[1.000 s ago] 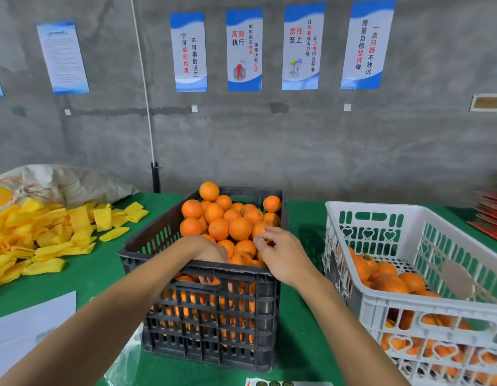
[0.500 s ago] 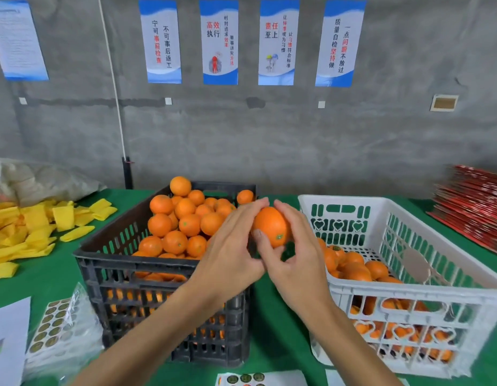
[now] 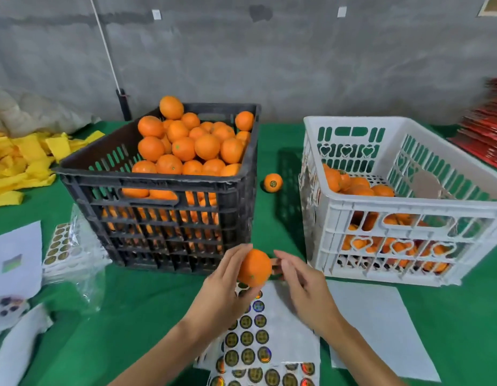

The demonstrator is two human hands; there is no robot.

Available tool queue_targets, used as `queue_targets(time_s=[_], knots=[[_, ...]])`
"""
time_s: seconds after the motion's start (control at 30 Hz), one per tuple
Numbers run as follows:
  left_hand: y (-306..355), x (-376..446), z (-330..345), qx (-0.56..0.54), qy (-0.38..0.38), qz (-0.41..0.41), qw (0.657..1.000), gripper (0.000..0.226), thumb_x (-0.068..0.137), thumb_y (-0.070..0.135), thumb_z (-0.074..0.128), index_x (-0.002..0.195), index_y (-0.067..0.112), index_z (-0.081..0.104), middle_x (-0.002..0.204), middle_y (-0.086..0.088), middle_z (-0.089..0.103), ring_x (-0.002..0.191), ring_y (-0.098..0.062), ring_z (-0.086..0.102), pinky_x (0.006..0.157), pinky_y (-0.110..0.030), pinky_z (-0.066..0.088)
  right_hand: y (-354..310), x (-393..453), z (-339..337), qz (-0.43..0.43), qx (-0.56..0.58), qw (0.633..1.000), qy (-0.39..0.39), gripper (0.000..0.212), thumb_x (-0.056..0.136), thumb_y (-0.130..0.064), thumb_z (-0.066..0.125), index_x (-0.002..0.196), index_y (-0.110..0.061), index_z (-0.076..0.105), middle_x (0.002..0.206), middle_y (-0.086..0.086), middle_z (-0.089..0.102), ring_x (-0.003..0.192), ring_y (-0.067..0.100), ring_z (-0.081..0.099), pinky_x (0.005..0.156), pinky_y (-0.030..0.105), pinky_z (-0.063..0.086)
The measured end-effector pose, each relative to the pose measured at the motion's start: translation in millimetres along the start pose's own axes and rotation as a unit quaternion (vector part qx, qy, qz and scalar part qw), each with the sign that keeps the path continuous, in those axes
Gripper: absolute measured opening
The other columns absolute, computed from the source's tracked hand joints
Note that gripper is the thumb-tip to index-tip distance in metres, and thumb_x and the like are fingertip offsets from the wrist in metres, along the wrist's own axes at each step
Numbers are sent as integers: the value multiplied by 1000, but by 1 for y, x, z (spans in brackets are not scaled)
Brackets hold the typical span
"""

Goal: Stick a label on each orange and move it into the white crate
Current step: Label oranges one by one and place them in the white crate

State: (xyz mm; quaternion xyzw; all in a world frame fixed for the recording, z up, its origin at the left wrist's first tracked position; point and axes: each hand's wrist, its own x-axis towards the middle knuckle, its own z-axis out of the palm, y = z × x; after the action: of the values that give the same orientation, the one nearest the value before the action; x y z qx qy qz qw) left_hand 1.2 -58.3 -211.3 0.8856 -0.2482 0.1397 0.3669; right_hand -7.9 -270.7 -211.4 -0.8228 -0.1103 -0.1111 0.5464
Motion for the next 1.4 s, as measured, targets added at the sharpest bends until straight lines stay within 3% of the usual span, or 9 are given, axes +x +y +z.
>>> queue_targets(time_s=[0.07,0.13,0.23,0.33,0.43,0.6,0.87,1.07,1.4], knots=[[-11,-11,0,-65,11,-40,997,78,90,56,72,152,53,25,152,37,28,126,9,48,91,-12,50,11,-7,8,-13,-73,995,-69,28,108,-35,49,131,-36,66,102,-17,73,80,8,65,73,32,54],[-18,-16,1,-133,30,-64,989,80,89,57,74,154,47,29,150,31,36,128,5,51,86,-5,49,14,-10,13,-39,-167,974,-146,37,103,-49,49,136,-39,62,115,-24,67,99,0,58,84,27,50],[-17,-22,7,-218,54,-124,967,82,87,61,74,155,47,28,137,31,46,112,-7,67,80,-18,59,13,-10,14,-63,-274,938,-201,65,93,-76,44,143,-36,58,143,-27,52,122,-9,37,106,25,39],[-15,-25,16,-251,48,-163,953,80,89,61,73,153,50,27,122,29,55,97,-17,75,75,-30,64,13,-10,9,-45,-300,933,-192,76,88,-82,43,145,-34,56,139,-26,48,113,-9,31,103,22,35],[-18,-26,19,-259,20,-169,951,81,88,61,73,153,49,26,122,24,56,96,-21,76,75,-35,64,14,-6,6,-41,-293,938,-179,66,92,-74,48,139,-31,63,125,-21,52,108,-4,35,97,20,37],[-18,-26,20,-262,6,-159,952,79,90,60,71,153,47,25,121,25,57,95,-20,76,76,-30,63,13,-5,5,-74,-292,935,-188,56,94,-67,49,126,-28,74,113,-17,56,104,5,46,91,26,42],[-19,-25,20,-264,12,-148,953,78,91,59,72,153,46,27,122,25,57,100,-18,74,79,-26,61,11,-6,7,-100,-320,925,-179,41,102,-50,54,118,-19,76,98,-11,49,89,6,38,78,28,43],[-22,-27,21,-290,4,-144,946,77,93,51,73,154,44,26,128,21,58,108,-22,73,87,-32,62,13,-11,3,-68,-327,923,-191,79,88,-83,39,141,-28,62,132,-21,53,114,-1,40,100,25,39],[-22,-26,20,-290,14,-145,946,77,94,52,72,155,41,26,124,18,59,103,-27,73,84,-39,63,19,-6,6,-99,-291,939,-152,40,97,-58,58,120,-30,76,113,-21,63,100,-6,41,89,18,40]])
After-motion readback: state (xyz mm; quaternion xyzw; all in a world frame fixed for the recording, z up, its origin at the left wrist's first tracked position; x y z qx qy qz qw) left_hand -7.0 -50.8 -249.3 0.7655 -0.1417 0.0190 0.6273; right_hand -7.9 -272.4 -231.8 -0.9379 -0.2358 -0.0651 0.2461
